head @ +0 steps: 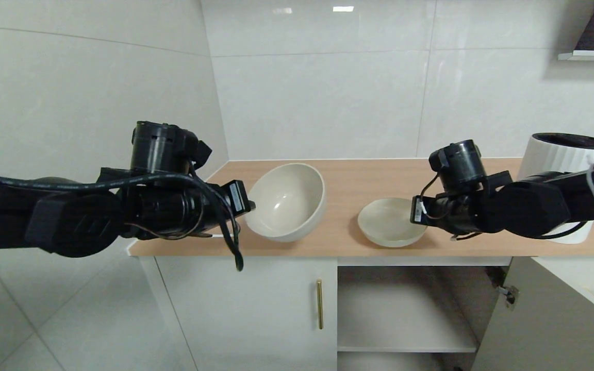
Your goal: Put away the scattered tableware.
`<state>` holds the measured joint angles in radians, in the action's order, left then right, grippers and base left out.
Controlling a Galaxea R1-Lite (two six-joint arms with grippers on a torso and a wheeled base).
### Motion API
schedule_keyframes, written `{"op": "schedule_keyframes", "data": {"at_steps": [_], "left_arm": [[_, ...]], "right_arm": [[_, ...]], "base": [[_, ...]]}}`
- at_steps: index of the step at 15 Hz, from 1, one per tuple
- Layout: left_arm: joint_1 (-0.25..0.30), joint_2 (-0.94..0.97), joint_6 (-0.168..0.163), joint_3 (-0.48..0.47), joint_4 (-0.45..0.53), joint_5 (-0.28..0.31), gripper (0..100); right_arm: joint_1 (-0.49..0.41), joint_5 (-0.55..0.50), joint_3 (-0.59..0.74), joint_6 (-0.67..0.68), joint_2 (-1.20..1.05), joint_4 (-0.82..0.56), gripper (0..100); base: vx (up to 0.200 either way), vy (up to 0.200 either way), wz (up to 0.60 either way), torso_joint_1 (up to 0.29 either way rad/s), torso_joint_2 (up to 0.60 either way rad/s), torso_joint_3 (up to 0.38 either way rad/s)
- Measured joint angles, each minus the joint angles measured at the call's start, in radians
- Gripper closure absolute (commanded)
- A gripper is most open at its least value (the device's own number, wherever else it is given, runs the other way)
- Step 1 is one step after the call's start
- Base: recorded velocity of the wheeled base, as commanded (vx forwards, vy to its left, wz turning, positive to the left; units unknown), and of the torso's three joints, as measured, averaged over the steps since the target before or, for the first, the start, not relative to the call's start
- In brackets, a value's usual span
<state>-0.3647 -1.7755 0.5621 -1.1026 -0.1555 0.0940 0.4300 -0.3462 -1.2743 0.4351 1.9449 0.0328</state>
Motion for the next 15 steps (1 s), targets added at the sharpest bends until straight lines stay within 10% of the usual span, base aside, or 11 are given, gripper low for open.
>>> {"op": "schedule_keyframes", "data": {"at_steps": [4, 7, 15], "left_arm": [[-0.001, 0.166, -0.034, 0.187, -0.002, 0.117, 100], [-0.005, 0.221, -0.081, 0.251, 0.0, 0.129, 100], [-0.056, 0.185, -0.084, 0.277, -0.004, 0.143, 100]], "right_arm": [[0.005, 0.169, 0.2, -0.034, -0.229, -0.044, 100], [0.005, 0.27, 0.313, -0.044, -0.335, -0.064, 100], [-0.004, 0.301, 0.375, -0.063, -0.399, -0.053, 100]], "base": [[0.0, 0.0, 0.0, 0.0, 0.0, 0.0], [0.0, 0.0, 0.0, 0.0, 0.0, 0.0], [-0.1, 0.0, 0.0, 0.005, 0.0, 0.001]]}}
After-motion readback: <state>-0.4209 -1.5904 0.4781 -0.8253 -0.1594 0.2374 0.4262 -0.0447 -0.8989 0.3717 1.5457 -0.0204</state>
